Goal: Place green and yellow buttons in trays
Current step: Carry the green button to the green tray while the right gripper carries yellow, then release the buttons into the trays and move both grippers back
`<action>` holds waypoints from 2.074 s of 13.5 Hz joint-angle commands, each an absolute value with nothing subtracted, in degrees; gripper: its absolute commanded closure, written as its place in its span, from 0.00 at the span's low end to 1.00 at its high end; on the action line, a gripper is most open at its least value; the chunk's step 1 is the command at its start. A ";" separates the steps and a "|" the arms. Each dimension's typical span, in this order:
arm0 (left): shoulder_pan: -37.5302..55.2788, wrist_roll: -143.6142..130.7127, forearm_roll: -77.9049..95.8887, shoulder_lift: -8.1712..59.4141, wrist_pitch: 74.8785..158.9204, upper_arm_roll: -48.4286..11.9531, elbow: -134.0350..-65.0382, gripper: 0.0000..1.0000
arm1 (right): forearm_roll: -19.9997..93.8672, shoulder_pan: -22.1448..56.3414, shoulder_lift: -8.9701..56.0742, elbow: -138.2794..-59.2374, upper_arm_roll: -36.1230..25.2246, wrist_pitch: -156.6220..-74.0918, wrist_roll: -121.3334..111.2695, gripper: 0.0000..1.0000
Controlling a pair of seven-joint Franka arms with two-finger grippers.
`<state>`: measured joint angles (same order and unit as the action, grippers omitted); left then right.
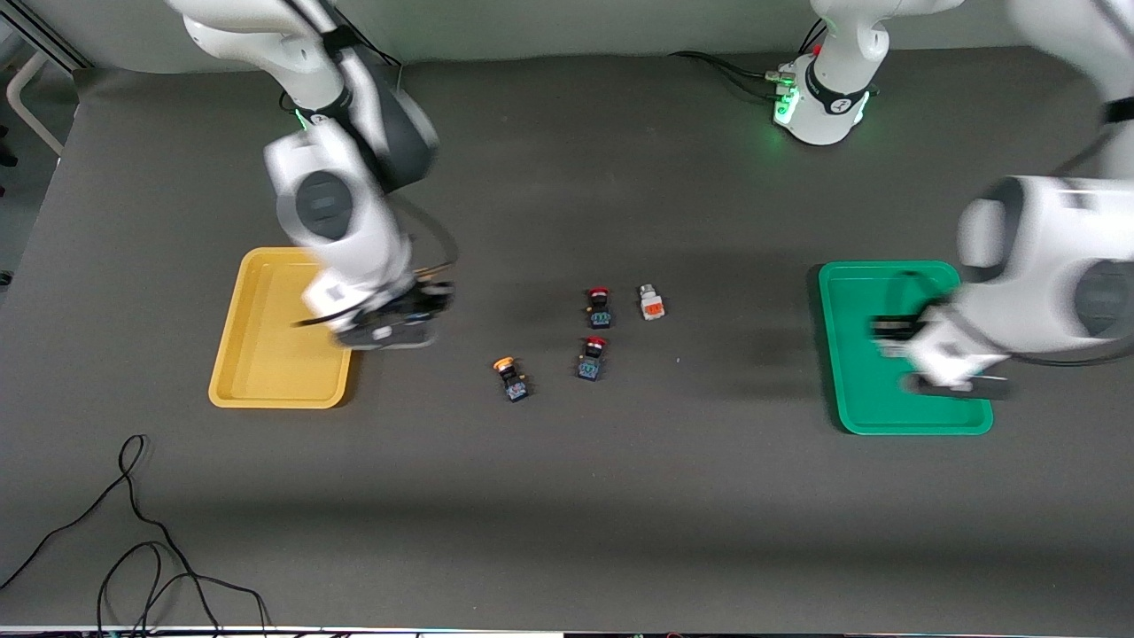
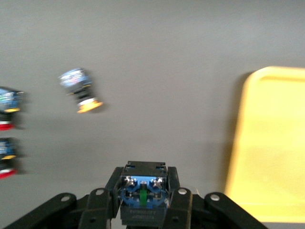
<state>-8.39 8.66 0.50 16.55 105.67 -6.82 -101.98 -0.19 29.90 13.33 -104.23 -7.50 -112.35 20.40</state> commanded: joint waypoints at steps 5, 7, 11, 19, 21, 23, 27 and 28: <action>-22.32 25.93 -4.04 27.75 118.90 -7.73 -104.58 1.00 | 6.06 29.44 13.27 -112.99 -34.87 -117.90 -19.92 0.66; -21.54 22.96 -4.13 29.44 121.02 -7.73 -106.34 1.00 | 6.41 27.26 14.40 -122.38 -36.30 -131.50 -23.89 0.66; -20.21 18.28 -6.41 31.73 122.34 -7.65 -106.70 1.00 | 24.72 26.19 24.94 -126.83 -36.39 -143.26 -37.66 0.66; -10.14 3.84 -6.42 18.99 97.61 -11.24 -98.55 0.00 | 31.73 27.07 27.34 -122.70 -36.47 -140.90 -40.43 0.00; -4.16 -8.55 -1.26 19.34 93.87 -13.09 -96.07 0.00 | 29.12 27.94 26.37 -119.03 -37.52 -135.47 -38.34 0.00; 2.16 -18.15 3.05 20.56 95.18 -13.18 -95.11 0.00 | 21.13 28.48 26.37 -111.66 -38.23 -127.75 -30.62 0.00; 11.15 -29.23 9.30 24.59 105.61 -13.18 -95.10 0.00 | 16.61 31.27 26.80 -99.07 -37.97 -113.66 -21.03 0.00; 13.69 -32.23 10.19 26.09 108.60 -13.18 -95.36 0.00 | 16.61 33.38 26.89 -98.36 -37.97 -113.64 -17.70 0.00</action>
